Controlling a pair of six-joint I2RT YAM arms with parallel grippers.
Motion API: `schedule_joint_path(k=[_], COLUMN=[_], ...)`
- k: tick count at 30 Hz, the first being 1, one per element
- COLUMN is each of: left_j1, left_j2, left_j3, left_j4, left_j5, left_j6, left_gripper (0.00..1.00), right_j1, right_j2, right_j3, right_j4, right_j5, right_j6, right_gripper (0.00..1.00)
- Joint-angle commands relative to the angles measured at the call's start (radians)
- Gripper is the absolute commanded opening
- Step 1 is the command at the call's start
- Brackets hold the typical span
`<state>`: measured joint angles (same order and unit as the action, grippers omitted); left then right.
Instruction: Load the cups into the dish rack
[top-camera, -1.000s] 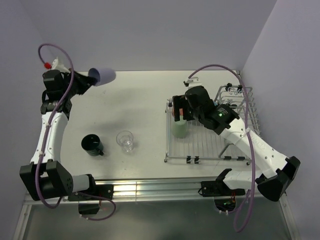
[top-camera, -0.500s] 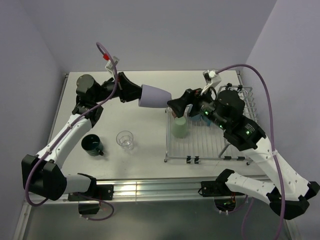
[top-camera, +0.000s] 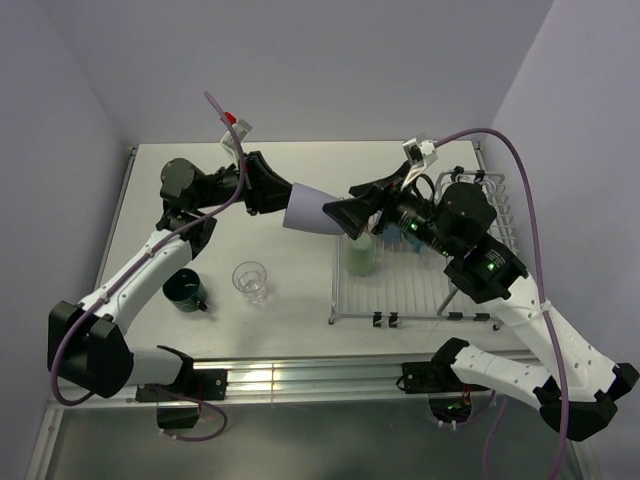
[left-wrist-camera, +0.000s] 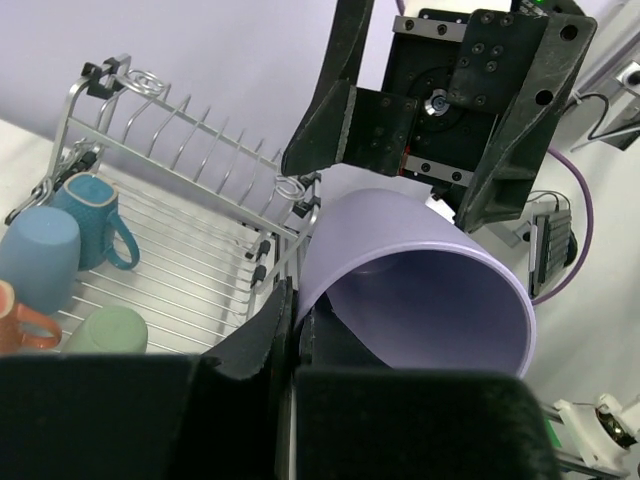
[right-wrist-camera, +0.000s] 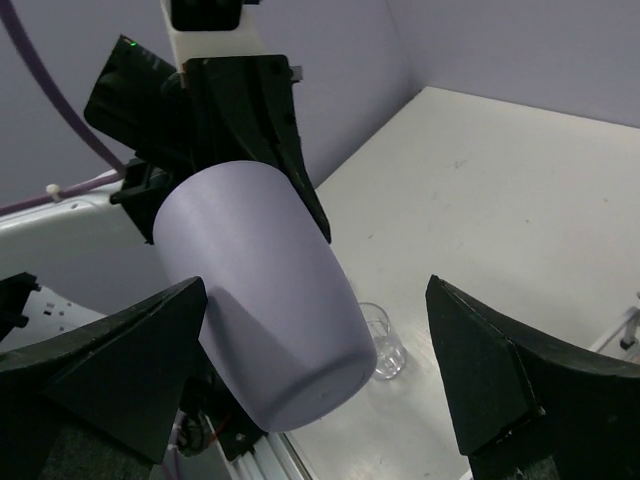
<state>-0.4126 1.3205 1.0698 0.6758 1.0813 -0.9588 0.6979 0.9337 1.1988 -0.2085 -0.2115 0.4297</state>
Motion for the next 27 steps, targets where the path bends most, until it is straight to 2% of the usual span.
schedule_joint_path(k=[1,8,14,27], left_j1=[-0.012,-0.014,-0.014,-0.022], left_j2=[0.003,0.048,0.054,0.065], left_j3=[0.009,-0.002,0.001,-0.022], left_j4=[0.136,0.303,0.330,0.335], left_j5=[0.020,0.032,0.028,0.023], left_j6=[-0.057,-0.173,-0.195,-0.198], left_gripper=[0.00,0.00,0.00,0.00], right_j1=[0.005,0.005,0.005,0.005], right_j2=[0.002,-0.018,-0.044,-0.052], right_j3=[-0.034,-0.088,-0.113,-0.159], right_j4=[0.092,0.172,0.179,0.294], right_j5=[-0.087,-0.233,-0.235,-0.235], right_j6=[-0.003,0.011,0.004,0.070], right_gripper=[0.98,0.98,0.97,0.81])
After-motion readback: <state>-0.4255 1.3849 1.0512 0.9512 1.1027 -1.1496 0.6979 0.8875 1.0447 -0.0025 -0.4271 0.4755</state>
